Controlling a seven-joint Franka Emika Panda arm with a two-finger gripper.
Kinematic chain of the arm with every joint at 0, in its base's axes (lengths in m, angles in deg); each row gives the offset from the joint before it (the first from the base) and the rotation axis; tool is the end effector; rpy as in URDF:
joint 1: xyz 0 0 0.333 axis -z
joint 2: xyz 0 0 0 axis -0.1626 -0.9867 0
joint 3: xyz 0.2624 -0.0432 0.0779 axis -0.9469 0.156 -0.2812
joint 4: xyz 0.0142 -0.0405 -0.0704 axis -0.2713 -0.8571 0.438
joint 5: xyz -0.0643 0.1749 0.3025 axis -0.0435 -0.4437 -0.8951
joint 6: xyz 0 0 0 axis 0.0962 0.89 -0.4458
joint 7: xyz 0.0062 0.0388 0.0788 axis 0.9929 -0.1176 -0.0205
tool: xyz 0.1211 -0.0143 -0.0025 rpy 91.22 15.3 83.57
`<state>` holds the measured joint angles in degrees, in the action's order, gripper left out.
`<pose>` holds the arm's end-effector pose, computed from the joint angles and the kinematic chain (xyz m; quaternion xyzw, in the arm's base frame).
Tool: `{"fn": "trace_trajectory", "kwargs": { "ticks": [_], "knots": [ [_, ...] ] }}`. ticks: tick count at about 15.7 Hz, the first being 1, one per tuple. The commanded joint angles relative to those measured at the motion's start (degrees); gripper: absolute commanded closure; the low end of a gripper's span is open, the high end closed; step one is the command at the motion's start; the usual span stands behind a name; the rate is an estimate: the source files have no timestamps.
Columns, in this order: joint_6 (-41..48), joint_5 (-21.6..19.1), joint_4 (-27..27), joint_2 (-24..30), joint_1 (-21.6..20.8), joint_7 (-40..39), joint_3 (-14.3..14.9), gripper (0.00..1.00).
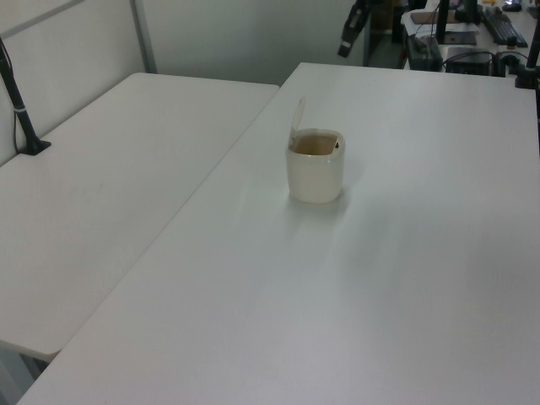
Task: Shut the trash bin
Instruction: 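Move the gripper down toward the open lid of the cream bin, then push the raised lid down onto the bin rim with the gripper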
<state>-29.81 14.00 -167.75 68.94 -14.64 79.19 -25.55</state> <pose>0.5844 0.0338 0.5739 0.9789 0.0381 0.1990 0.0256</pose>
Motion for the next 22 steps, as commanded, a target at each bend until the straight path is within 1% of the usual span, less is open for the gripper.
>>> {"fn": "trace_trajectory", "kwargs": {
  "ticks": [1,4,8,12,16,20,22],
  "knots": [
    [-8.64,0.10,1.11,-3.96,-0.52,3.14,0.24,1.00],
    [-16.20,0.10,1.11,-6.77,-0.52,4.72,0.24,1.00],
    [-22.28,0.45,1.11,-10.11,-0.69,5.78,0.24,1.00],
    [-23.43,0.54,1.11,-12.58,-1.66,5.78,0.16,1.00],
    [-22.03,0.89,1.20,-13.20,-2.01,5.17,0.15,1.00],
    [-14.84,1.16,1.46,-13.11,-2.63,5.08,0.24,1.00],
    [-9.84,1.25,1.46,-13.11,-2.72,4.47,0.24,1.00]
  ]
}}
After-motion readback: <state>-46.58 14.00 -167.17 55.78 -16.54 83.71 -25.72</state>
